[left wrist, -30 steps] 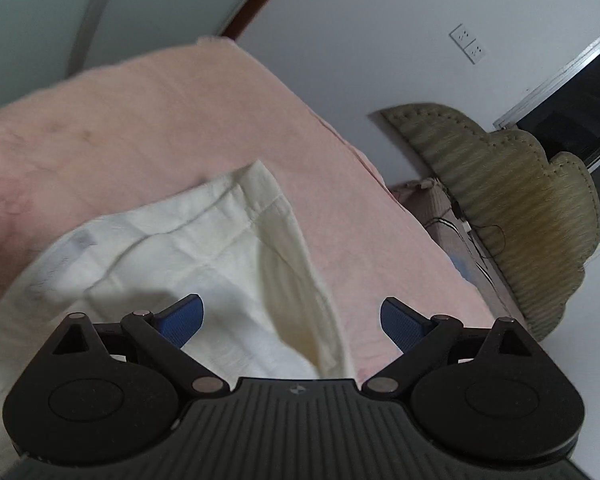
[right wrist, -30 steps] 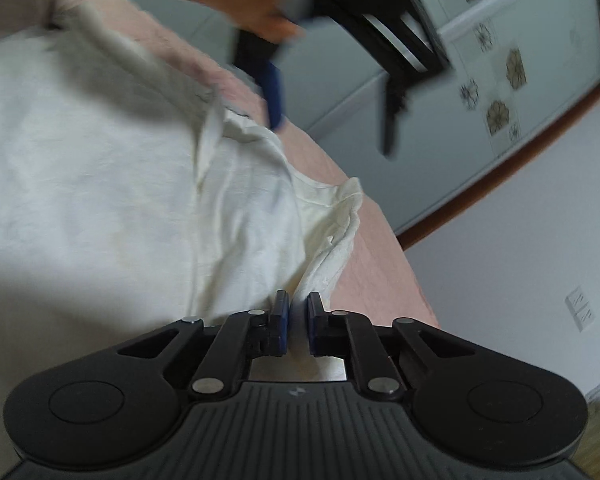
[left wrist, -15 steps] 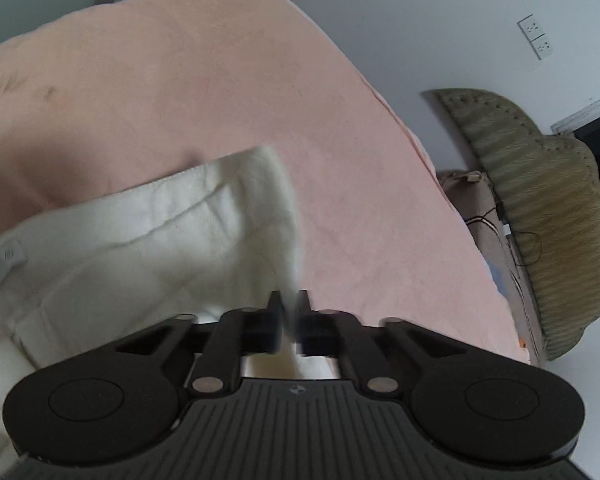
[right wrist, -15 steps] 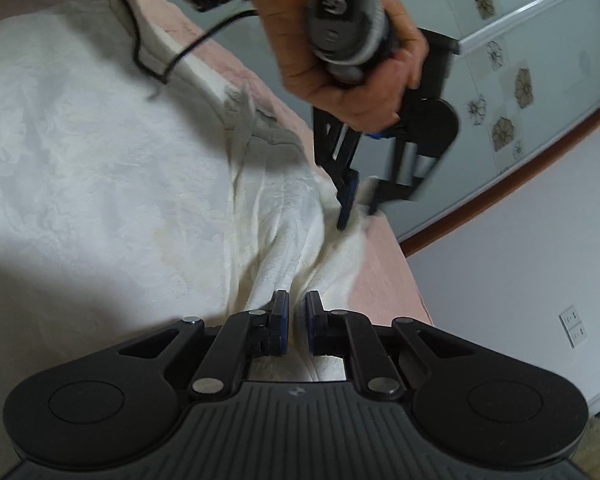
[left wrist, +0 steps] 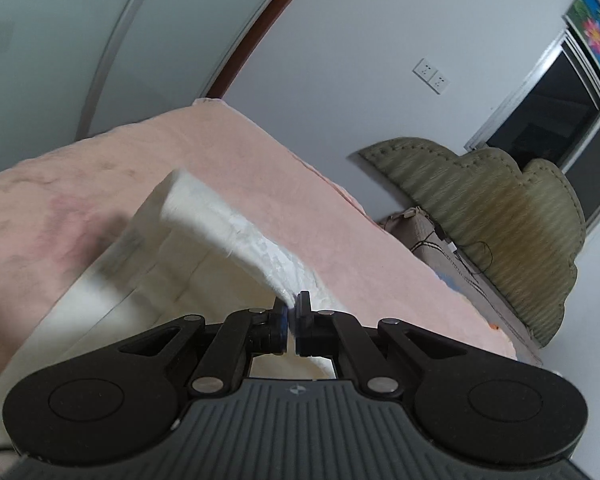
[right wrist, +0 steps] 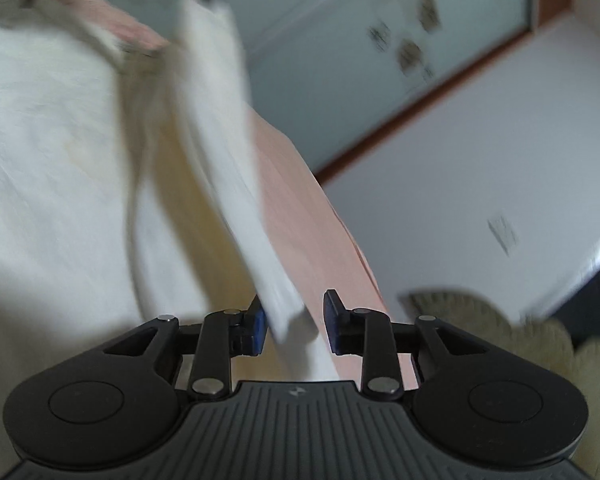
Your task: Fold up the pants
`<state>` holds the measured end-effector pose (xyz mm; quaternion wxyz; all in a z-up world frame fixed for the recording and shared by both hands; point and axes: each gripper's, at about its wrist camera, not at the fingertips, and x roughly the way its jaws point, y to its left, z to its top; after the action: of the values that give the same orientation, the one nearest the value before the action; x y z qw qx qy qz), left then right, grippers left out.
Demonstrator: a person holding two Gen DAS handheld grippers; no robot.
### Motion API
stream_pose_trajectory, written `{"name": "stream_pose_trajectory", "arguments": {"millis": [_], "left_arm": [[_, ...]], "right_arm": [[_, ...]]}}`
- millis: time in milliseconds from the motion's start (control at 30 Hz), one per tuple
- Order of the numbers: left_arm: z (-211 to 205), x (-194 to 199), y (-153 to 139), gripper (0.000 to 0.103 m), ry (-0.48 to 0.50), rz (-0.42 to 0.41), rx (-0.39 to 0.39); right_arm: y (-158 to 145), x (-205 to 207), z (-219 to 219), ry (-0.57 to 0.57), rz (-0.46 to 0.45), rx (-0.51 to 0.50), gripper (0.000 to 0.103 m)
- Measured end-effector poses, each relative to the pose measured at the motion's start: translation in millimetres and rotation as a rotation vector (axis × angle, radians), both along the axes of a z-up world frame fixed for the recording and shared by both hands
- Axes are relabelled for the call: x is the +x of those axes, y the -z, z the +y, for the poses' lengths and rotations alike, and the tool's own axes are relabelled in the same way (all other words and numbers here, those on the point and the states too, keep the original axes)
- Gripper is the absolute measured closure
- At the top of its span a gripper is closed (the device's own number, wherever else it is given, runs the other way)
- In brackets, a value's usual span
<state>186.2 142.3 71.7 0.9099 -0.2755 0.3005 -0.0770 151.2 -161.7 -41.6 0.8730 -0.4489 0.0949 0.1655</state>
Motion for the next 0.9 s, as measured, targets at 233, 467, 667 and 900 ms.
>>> {"name": "stream_pose_trajectory", "arguments": {"millis": [233, 467, 667, 900], "left_arm": [[18, -50, 10, 0.100, 0.020, -0.013, 0.043], [31, -92, 9, 0.099, 0.083, -0.054, 0.138], [41, -123, 29, 0.098, 0.095, -0.001, 0.233], [42, -131, 56, 0.098, 0.074, 0.082, 0.271]], "right_arm": [[-4, -21, -23, 0.109, 0.051, 0.036, 0.093], [-17, -98, -23, 0.104, 0.054, 0.027, 0.097], [-8, -149, -8, 0.064, 0.120, 0.010, 0.097], [9, -169, 1, 0.074, 0.172, 0.014, 0.097]]}}
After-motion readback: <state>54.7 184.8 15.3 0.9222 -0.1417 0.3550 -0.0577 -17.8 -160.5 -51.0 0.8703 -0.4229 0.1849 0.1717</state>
